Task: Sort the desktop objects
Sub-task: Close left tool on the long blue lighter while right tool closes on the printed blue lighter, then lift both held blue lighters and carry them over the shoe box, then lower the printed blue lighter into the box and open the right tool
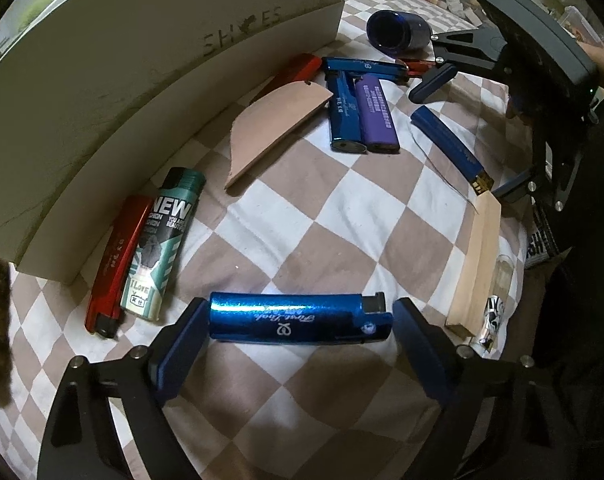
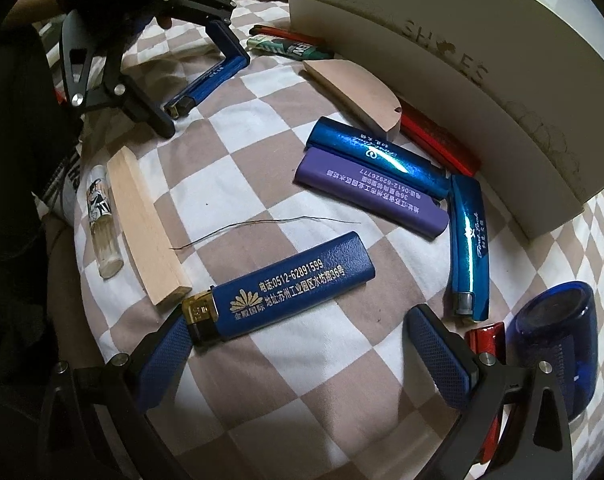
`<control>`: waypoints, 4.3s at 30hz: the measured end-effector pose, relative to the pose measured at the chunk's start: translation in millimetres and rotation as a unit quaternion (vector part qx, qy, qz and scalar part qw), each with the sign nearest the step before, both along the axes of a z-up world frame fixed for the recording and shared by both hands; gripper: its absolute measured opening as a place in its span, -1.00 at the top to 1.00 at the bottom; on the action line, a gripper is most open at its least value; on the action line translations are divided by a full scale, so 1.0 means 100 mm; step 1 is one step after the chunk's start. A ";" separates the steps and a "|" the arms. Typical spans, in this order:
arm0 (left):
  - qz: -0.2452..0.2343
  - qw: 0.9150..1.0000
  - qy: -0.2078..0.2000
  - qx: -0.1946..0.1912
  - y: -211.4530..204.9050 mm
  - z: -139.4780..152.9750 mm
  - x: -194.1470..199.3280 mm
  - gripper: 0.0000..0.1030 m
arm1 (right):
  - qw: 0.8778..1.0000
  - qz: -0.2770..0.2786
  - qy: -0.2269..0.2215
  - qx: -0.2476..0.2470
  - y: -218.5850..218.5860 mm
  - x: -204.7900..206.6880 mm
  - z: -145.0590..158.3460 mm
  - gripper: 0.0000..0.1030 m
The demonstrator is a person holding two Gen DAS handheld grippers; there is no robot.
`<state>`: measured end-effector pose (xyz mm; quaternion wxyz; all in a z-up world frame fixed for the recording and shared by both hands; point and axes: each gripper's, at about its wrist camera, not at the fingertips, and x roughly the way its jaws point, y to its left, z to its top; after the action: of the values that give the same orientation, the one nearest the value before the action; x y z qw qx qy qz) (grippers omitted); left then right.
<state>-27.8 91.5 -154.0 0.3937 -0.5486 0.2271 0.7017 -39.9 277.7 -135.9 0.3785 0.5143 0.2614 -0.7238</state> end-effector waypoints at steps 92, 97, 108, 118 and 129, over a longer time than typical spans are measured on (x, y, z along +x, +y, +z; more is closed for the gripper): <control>0.298 0.922 0.162 0.186 -0.32 2.04 -1.66 -0.61 | 0.939 -0.263 0.163 -0.151 -0.17 -1.42 1.91 -0.63; 0.310 0.920 0.161 0.177 -0.24 1.98 -1.83 -0.61 | 0.925 -0.313 0.128 -0.175 -0.18 -1.75 1.76 -0.63; 0.325 0.918 0.154 0.165 -0.18 1.88 -2.05 -0.61 | 0.890 -0.407 0.016 -0.206 -0.01 -2.29 1.18 -0.63; 0.327 0.919 0.146 0.166 -0.22 1.82 -2.09 -0.61 | 0.862 -0.462 -0.027 -0.207 0.03 -2.61 0.82 -0.63; 0.327 0.919 0.141 0.171 -0.26 1.80 -2.10 -0.61 | 0.887 -0.439 -0.019 -0.141 -0.25 -2.80 0.69 -0.63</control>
<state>-238.2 66.0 25.8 0.1938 -0.4124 -0.0357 0.8894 -319.5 253.0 -66.8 0.0957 0.5316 -0.1032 -0.8352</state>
